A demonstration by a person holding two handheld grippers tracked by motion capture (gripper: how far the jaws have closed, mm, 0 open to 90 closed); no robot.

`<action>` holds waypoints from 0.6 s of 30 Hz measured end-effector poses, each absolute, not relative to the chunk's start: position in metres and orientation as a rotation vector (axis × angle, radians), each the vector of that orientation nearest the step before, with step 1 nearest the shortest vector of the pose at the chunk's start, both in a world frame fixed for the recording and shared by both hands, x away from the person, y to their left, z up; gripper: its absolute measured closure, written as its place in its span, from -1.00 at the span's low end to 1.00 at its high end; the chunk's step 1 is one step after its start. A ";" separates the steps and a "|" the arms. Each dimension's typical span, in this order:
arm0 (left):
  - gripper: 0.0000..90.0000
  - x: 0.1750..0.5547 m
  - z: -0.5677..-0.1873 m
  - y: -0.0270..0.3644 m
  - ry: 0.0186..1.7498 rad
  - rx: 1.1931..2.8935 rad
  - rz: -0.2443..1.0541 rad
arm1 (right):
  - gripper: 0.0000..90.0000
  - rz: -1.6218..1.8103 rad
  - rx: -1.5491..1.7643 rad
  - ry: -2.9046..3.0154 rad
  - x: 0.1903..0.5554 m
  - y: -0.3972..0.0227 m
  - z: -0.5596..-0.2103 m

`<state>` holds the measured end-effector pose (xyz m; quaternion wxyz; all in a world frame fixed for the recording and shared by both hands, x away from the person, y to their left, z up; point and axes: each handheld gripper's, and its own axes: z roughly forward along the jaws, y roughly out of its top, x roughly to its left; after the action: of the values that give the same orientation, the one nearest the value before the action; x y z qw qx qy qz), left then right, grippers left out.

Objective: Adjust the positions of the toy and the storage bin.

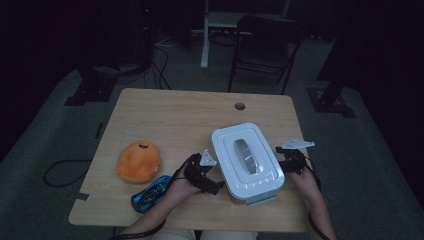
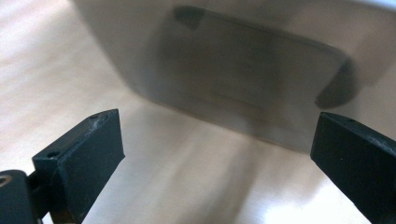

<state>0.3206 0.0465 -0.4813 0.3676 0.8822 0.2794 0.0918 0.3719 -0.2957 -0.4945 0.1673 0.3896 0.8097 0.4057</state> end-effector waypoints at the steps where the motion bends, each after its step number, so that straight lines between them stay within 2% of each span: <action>1: -0.93 0.317 -0.484 0.046 0.705 2.277 0.230 | -0.65 1.126 1.133 2.285 0.371 -0.297 -0.494; 10: -0.93 0.298 -0.504 0.051 0.659 2.299 0.188 | -0.70 1.078 1.273 2.192 0.354 -0.323 -0.474; 18: -0.93 0.293 -0.515 0.060 0.639 2.306 0.205 | -0.73 1.211 1.299 2.058 0.333 -0.328 -0.420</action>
<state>0.2927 0.0597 -0.5146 0.3615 0.8952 0.2481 0.0795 0.3326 -0.3282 -0.4197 0.2102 0.4671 0.7402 0.4356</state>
